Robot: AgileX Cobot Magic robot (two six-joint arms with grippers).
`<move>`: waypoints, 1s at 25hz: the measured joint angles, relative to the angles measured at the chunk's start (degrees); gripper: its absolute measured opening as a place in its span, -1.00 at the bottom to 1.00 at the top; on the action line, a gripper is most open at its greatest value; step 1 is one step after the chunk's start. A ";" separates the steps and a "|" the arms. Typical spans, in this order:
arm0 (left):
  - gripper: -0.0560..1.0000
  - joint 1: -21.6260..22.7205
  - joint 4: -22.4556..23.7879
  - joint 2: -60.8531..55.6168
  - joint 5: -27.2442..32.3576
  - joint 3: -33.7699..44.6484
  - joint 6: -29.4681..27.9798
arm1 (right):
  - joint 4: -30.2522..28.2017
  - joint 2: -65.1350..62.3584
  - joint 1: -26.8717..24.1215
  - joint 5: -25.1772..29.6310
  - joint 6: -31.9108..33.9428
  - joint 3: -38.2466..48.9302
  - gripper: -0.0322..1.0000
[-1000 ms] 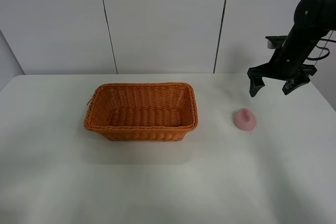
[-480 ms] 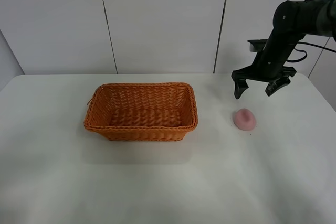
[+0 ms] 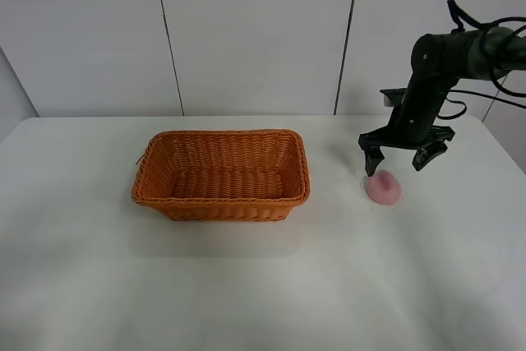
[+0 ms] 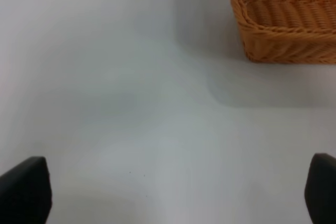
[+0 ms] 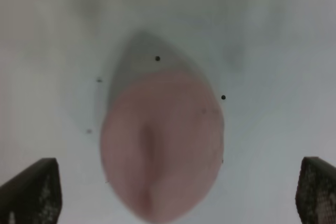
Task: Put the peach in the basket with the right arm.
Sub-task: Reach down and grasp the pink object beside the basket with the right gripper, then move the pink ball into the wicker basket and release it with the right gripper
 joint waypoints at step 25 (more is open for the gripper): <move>0.99 0.00 0.00 0.00 0.00 0.00 0.00 | -0.70 -0.61 0.00 6.07 1.15 -7.37 -0.94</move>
